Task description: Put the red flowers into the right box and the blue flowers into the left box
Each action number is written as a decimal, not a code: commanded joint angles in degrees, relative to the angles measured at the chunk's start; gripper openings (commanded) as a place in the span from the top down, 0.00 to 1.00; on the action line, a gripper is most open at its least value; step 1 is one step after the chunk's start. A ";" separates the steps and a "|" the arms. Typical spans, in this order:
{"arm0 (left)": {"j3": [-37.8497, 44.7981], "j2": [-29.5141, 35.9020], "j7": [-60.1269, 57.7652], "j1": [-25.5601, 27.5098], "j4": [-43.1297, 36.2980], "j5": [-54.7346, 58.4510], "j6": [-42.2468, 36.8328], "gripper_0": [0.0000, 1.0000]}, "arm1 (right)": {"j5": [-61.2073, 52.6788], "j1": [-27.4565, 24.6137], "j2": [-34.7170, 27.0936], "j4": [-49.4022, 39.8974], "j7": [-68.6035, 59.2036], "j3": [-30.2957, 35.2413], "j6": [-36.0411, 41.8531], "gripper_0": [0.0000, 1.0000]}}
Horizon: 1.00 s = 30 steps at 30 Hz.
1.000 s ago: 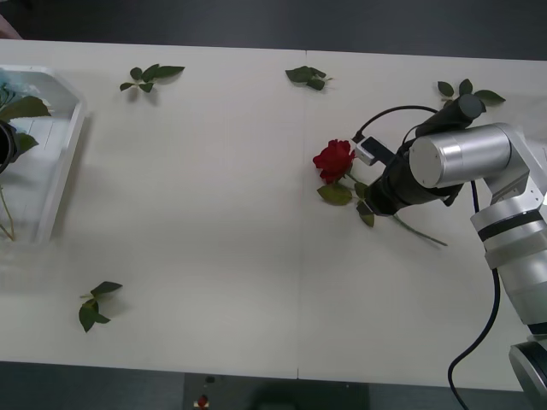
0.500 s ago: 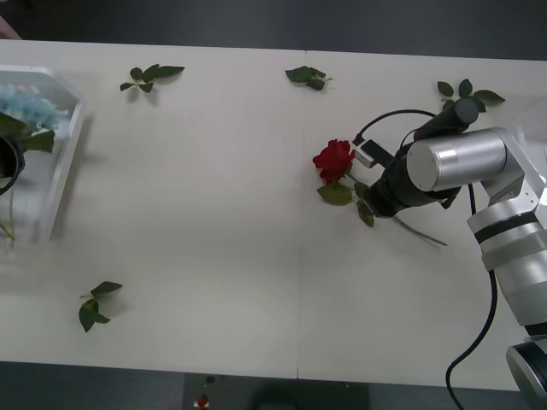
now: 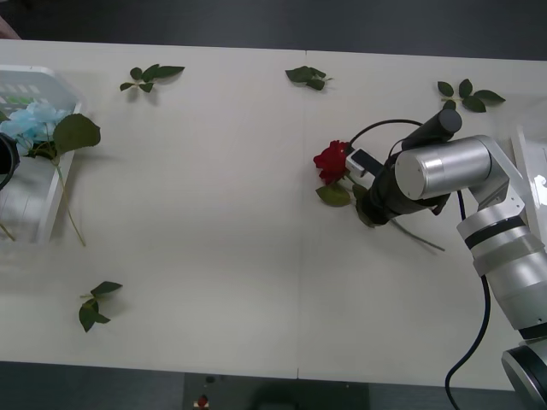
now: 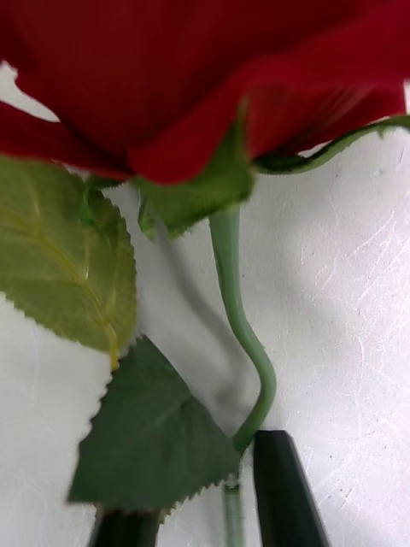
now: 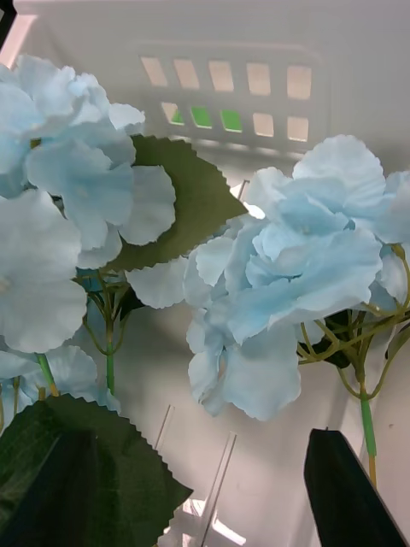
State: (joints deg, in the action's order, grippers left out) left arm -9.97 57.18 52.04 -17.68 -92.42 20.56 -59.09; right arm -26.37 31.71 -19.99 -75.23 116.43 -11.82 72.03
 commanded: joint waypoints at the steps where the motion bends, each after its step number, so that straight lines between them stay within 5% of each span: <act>1: 4.96 2.41 1.22 -1.48 -5.76 3.70 -4.20 0.23 | 0.53 1.69 0.65 -0.71 -1.12 0.49 -0.23 0.83; 4: 8.03 2.41 1.31 -1.48 -10.50 8.00 -9.03 0.16 | 0.53 1.69 0.65 -0.71 -1.12 0.49 -0.23 1.00; 11: 12.16 2.41 0.78 -1.39 -20.87 16.97 -15.36 0.00 | 0.36 1.95 0.65 -0.71 -1.38 0.75 -0.05 1.00; 23: 12.25 2.41 2.10 11.35 -29.93 26.81 12.77 0.00 | -0.26 1.95 0.48 -13.28 -2.70 7.43 13.75 1.00; 30: 12.25 2.41 11.42 14.16 -33.88 34.81 15.67 0.00 | -0.88 -0.07 0.48 -23.39 -4.28 13.23 20.25 1.00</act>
State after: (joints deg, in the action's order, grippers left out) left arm 1.82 57.18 58.58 -3.08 -123.88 52.78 -44.80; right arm -26.51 31.71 -19.99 -93.24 115.12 -0.80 91.24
